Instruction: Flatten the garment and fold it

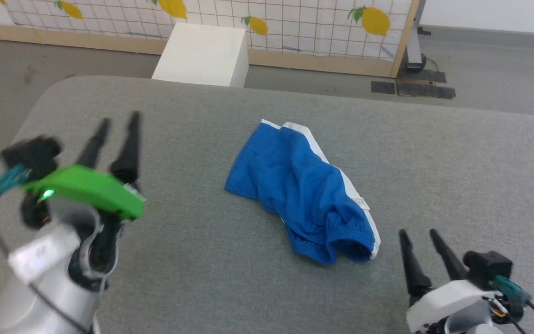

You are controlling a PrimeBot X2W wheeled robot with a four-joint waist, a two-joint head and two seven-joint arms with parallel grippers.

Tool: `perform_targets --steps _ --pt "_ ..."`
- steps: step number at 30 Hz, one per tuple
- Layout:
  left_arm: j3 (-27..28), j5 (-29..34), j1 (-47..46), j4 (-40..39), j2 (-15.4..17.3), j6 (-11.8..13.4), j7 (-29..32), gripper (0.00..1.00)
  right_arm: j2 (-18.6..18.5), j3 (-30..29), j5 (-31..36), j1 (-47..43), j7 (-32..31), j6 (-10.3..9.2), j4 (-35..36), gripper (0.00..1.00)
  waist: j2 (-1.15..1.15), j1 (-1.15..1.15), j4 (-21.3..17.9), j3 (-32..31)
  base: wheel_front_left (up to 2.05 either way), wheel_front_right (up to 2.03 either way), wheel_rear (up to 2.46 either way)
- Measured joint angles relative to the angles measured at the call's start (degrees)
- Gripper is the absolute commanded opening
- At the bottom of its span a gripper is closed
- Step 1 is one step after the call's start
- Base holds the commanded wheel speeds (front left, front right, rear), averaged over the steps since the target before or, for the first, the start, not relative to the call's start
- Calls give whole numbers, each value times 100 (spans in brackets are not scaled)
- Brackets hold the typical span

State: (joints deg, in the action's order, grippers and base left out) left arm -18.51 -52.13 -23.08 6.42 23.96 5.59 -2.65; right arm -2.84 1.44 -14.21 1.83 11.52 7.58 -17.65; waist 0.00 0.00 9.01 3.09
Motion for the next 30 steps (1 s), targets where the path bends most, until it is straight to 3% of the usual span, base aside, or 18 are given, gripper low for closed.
perform_targets --steps 2,6,9,13,19,20,22,27,30 --pt "123 433 322 37 114 4 -820 100 0 130 -51 58 -457 0 -20 100 0 0 29 -31 0 0 0" --pt "372 1089 910 46 149 122 -1183 100 2 458 -80 293 -1469 0 77 100 0 0 20 -13 0 0 0" --pt "814 1507 1308 -204 -174 208 -1207 100 4 633 -30 552 -2416 0 124 100 0 0 14 42 0 0 0" --pt "1074 1928 1679 -357 -605 115 -1213 100 2 628 452 840 -3427 0 30 100 0 0 68 137 0 0 0" --pt "1350 2232 1821 -299 -1028 -190 -1213 100 2 510 601 918 -4087 0 -189 100 0 0 228 278 0 0 0" --pt "1402 2248 1827 -286 -1077 -222 -1214 100 2 487 575 918 -4121 0 -214 29 0 0 249 295 0 0 0" --pt "1499 2303 1833 -238 -1159 -311 -1213 100 2 448 499 930 -4095 0 -208 0 0 0 288 338 0 0 0" --pt "1751 2479 1832 -186 -1352 -488 -1214 100 4 286 360 957 -4049 0 -66 0 0 0 301 374 0 0 0" --pt "1847 2553 1831 -167 -1421 -572 -1214 100 12 -63 766 1059 -4374 0 133 0 0 0 248 376 0 0 0"
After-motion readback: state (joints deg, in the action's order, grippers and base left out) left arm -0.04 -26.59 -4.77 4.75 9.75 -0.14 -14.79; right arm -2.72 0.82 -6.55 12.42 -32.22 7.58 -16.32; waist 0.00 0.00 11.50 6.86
